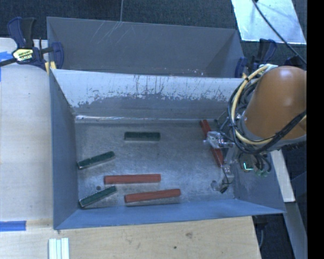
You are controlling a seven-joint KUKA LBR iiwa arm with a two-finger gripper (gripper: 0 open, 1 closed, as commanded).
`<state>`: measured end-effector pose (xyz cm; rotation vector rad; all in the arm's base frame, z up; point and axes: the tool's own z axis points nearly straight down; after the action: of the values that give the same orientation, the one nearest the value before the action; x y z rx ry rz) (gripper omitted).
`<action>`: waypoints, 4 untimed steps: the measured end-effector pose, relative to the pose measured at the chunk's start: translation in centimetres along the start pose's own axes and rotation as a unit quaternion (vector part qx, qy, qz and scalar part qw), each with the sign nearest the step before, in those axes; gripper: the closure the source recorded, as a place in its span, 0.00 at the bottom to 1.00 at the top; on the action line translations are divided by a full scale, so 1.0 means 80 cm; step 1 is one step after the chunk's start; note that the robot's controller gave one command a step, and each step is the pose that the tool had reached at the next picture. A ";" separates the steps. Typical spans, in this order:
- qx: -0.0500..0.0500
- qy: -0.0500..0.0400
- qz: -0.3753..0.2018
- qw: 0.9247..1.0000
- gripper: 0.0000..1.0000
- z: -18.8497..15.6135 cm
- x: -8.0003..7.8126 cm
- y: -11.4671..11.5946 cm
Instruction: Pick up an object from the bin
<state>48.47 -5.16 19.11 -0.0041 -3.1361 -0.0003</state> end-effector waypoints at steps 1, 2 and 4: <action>0.000 -0.001 -0.089 0.996 0.00 0.144 -0.031 0.074; -0.001 -0.004 -0.150 0.989 0.00 0.151 -0.027 0.183; 0.000 -0.009 -0.184 0.983 1.00 0.018 -0.039 0.235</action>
Offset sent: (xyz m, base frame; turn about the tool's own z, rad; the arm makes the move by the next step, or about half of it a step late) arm 0.0251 0.0573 -0.1126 -0.1776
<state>51.60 13.64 17.67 0.5754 -3.1008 -0.0035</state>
